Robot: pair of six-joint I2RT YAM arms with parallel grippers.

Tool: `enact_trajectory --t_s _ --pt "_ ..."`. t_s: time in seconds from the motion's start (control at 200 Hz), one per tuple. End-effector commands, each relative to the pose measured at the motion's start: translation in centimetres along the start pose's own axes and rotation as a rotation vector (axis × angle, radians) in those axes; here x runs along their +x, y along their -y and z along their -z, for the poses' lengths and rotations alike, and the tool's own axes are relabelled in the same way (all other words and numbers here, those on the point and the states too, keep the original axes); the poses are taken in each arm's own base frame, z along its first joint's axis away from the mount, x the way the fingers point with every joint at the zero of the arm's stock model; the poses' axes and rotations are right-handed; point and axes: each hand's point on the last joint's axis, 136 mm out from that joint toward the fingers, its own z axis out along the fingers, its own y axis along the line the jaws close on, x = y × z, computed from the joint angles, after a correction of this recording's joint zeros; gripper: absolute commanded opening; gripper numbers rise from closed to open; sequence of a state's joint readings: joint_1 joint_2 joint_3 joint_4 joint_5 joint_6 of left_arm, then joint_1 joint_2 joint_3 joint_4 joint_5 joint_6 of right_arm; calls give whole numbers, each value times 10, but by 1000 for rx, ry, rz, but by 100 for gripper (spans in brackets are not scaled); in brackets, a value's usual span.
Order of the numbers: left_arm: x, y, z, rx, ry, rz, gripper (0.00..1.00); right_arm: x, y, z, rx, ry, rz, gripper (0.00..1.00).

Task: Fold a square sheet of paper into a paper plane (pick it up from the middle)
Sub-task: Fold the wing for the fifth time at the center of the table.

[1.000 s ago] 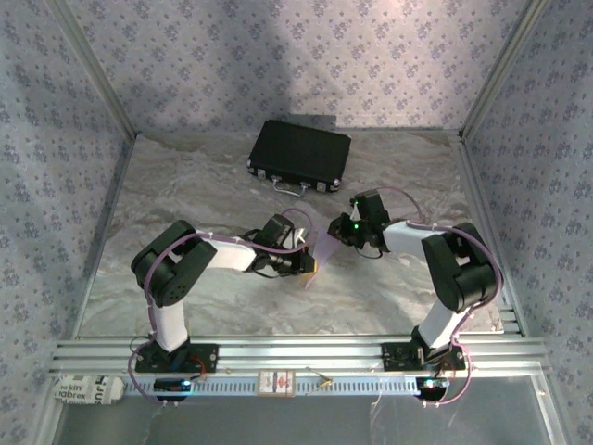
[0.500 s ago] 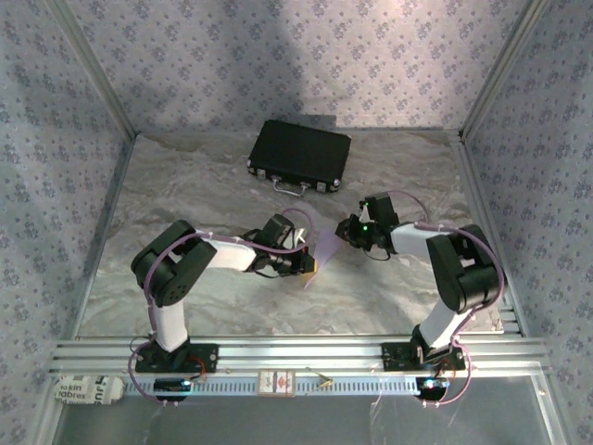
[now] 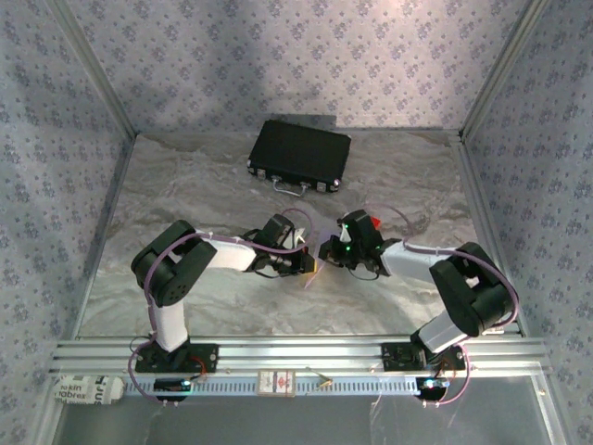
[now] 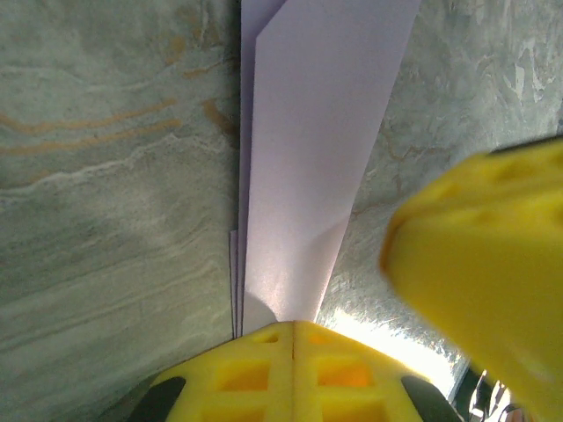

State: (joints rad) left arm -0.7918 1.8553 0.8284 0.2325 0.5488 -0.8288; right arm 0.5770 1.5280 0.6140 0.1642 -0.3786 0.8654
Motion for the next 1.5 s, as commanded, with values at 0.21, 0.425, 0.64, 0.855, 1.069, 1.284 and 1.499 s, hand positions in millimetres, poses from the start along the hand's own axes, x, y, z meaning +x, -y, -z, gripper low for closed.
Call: enact_trajectory --t_s 0.21,0.425,0.64,0.855,1.069,1.284,1.499 --pt "72 -58 -14 -175 -208 127 0 16 24 -19 53 -29 -61 6" --pt "73 -59 -14 -177 -210 126 0 20 52 -20 105 -32 -127 6" --pt "74 -60 -14 -180 -212 127 0 7 52 -16 98 2 -140 7" --pt "76 -63 -14 -185 -220 127 0 -21 54 -15 67 39 -161 8" --pt "78 -63 -14 -187 -230 126 0 -48 59 -7 49 85 -198 9" --pt "78 -63 -13 -187 -228 125 0 -68 44 7 7 126 -168 10" --pt "76 -61 -14 -183 -226 123 0 -68 31 0 -16 93 -133 10"
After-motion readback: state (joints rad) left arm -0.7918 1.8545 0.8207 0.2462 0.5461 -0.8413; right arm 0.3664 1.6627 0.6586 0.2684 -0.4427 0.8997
